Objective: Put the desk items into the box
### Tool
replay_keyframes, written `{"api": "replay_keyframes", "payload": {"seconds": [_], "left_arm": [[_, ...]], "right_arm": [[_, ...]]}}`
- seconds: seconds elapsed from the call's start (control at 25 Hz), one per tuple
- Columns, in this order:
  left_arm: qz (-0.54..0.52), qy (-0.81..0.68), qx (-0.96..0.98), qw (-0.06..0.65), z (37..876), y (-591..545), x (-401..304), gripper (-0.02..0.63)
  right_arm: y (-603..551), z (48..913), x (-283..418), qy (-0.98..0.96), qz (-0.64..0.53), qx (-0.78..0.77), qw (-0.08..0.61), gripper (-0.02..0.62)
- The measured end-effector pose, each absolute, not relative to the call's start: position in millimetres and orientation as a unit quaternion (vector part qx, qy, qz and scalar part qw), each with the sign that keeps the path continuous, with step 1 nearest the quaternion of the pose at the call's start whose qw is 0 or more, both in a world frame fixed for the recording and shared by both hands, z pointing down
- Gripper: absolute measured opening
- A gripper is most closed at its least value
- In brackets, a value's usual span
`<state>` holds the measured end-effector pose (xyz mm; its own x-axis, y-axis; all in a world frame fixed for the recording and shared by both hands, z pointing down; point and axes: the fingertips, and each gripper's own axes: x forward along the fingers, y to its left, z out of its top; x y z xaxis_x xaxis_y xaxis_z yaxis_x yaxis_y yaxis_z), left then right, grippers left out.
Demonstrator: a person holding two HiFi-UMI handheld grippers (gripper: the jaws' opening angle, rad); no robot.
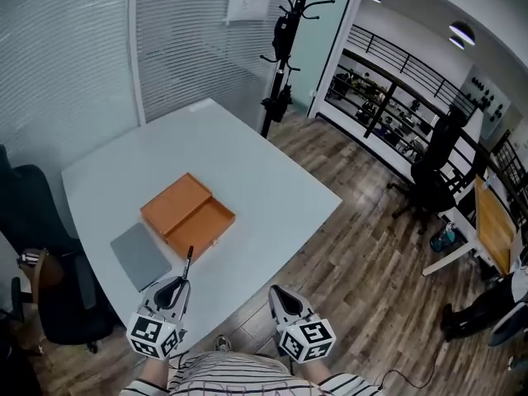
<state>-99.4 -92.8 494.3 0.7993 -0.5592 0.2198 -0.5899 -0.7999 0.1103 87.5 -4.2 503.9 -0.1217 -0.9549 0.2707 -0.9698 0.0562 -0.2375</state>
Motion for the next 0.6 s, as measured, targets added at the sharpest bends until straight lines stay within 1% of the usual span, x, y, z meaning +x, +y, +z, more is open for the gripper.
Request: {"api": "replay_keyframes", "payload": {"seconds": [0.28, 0.6], "left_arm": [[0.098, -0.309, 0.942, 0.086, 499.9, -123.2, -98.8, 0.067], [0.108, -0.35, 0.927, 0.084, 509.8, -161.4, -84.8, 0.067]], "right_arm": [[-42.5, 508.5, 81.3, -0.742, 0.186, 0.644, 0.026, 0.026], [-90.4, 521.7, 101.0, -0.77, 0.196, 0.606, 0.037, 0.026]]}}
